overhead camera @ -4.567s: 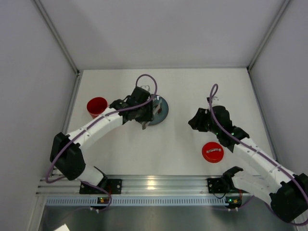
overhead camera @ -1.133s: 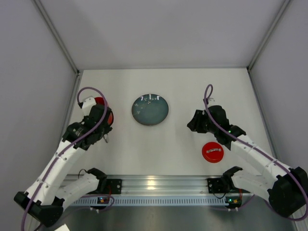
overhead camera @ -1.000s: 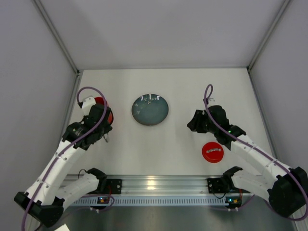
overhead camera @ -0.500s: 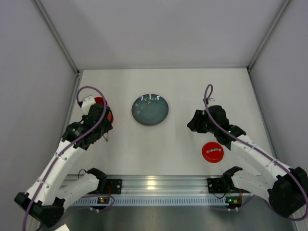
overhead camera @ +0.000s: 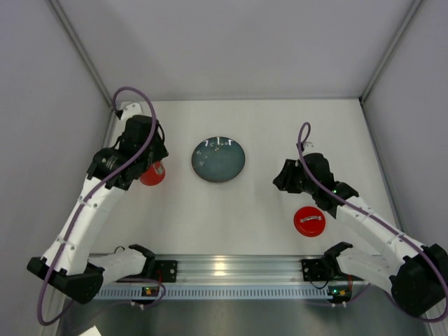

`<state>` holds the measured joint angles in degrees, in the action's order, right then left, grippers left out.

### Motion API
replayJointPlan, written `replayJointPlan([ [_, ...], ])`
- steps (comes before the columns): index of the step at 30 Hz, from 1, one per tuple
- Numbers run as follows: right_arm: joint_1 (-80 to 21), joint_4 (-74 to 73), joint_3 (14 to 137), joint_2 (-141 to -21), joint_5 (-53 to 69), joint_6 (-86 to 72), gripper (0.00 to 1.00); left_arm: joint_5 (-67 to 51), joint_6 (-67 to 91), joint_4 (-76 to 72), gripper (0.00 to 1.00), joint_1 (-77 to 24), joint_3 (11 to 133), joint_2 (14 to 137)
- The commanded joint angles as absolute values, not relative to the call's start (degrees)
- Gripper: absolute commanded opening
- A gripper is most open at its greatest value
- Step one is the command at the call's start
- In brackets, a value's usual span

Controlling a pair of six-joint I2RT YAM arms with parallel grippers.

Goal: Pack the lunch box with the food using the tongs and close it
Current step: Place the clamp at the center of the board.

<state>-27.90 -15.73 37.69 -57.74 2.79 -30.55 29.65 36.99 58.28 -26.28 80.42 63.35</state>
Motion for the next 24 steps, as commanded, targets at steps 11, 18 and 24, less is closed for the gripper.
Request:
replayJointPlan([
  [11, -28.7, -28.6, 49.1, -46.1, -9.8, -28.4, 0.41, 16.2, 28.9, 42.0, 0.43, -32.7, 97.5, 88.1],
  [18, -28.7, -35.1, 54.8, -39.5, -14.0, -29.0, 0.45, 11.9, 27.7, 35.9, 0.45, -38.3, 106.2, 102.7],
  [24, -28.6, -37.9, 57.8, -38.4, -16.4, -28.7, 0.46, 6.6, 27.5, 32.0, 0.46, -40.7, 113.8, 115.7],
])
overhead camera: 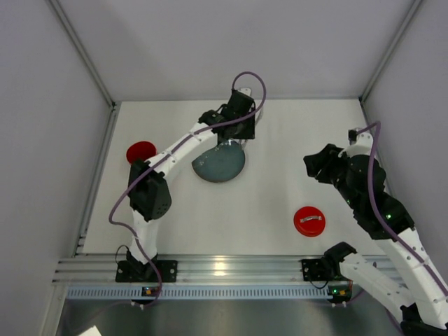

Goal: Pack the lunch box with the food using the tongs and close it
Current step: Place the clamp at the center of the board.

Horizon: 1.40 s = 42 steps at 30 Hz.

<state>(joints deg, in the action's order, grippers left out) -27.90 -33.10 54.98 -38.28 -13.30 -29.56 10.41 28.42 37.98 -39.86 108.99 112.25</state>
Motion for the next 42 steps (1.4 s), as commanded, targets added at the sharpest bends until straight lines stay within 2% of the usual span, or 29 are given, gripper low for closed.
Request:
replayJointPlan([
  [1, -28.6, -38.2, 58.4, -38.6, -16.9, -28.5, 0.46, 6.1, 27.7, 31.5, 0.46, -40.9, 116.6, 119.2],
  [5, -28.6, -39.3, 60.3, -39.6, -19.2, -27.4, 0.46, 3.8, 27.7, 29.1, 0.45, -41.6, 120.8, 125.6],
  [14, -28.6, -38.4, 60.3, -41.3, -20.8, -26.4, 0.48, 1.1, 27.5, 24.1, 0.48, -42.9, 120.8, 133.9],
  [24, -28.6, -36.9, 57.6, -41.6, -18.2, -26.1, 0.49, 3.1, 26.0, 22.6, 0.63, -45.1, 119.6, 139.0],
  [31, -28.6, -36.7, 57.1, -42.0, -16.2, -25.8, 0.5, 6.4, 23.9, 21.1, 0.77, -45.7, 119.3, 138.0],
  [38, -28.6, -37.9, 58.9, -42.0, -14.0, -25.2, 0.52, 11.1, 21.2, 20.9, 0.79, -45.9, 118.7, 134.0],
  [42, -28.6, -39.3, 60.8, -40.8, -15.1, -24.7, 0.53, 12.6, 18.7, 18.8, 0.79, -46.9, 114.1, 126.6],
])
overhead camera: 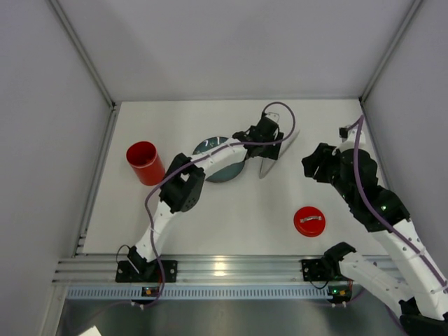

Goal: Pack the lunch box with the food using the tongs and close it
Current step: Place the clamp at the center of the board, then pick up the box lid from the center of the board.

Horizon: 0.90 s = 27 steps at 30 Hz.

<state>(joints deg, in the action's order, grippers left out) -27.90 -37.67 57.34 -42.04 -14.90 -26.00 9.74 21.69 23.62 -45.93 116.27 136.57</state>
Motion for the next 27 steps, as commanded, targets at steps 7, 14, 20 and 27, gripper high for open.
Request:
replayJointPlan([
  [7, -28.6, -42.1, 64.0, -37.5, -16.4, -25.4, 0.55, 11.0, 15.5, 13.9, 0.8, -51.8, 103.1, 116.7],
  [14, -28.6, -45.4, 68.1, -35.6, -17.5, -25.3, 0.55, 3.3, 10.8, 9.7, 0.8, -61.2, 93.9, 112.9],
  [20, -28.6, -46.7, 69.5, -35.2, -17.0, -25.2, 0.55, 3.7, 8.5, 9.7, 0.8, -68.9, 95.6, 117.8],
  [27, -28.6, -47.2, 69.4, -35.1, -17.3, -24.9, 0.56, 0.8, 8.2, 11.0, 0.79, -71.6, 98.4, 122.5],
])
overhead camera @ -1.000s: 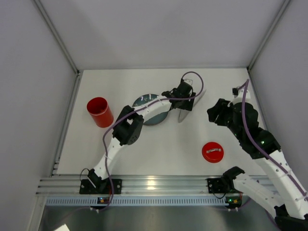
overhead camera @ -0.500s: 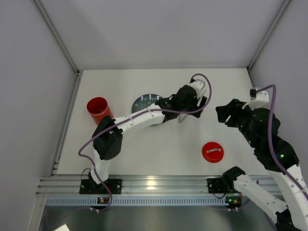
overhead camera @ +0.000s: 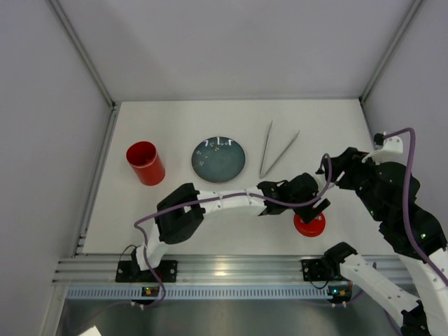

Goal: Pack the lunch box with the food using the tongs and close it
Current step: Pick up the box lid from the center of the board.

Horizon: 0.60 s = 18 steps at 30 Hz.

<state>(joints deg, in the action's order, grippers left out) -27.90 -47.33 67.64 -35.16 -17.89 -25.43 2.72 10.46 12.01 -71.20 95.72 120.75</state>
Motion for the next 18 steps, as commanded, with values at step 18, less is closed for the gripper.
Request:
replayJointPlan([
  [18, -28.6, -46.4, 67.7, -35.2, -17.1, -25.0, 0.56, -5.0, 8.6, 12.2, 0.7, -71.6, 99.7, 128.8],
])
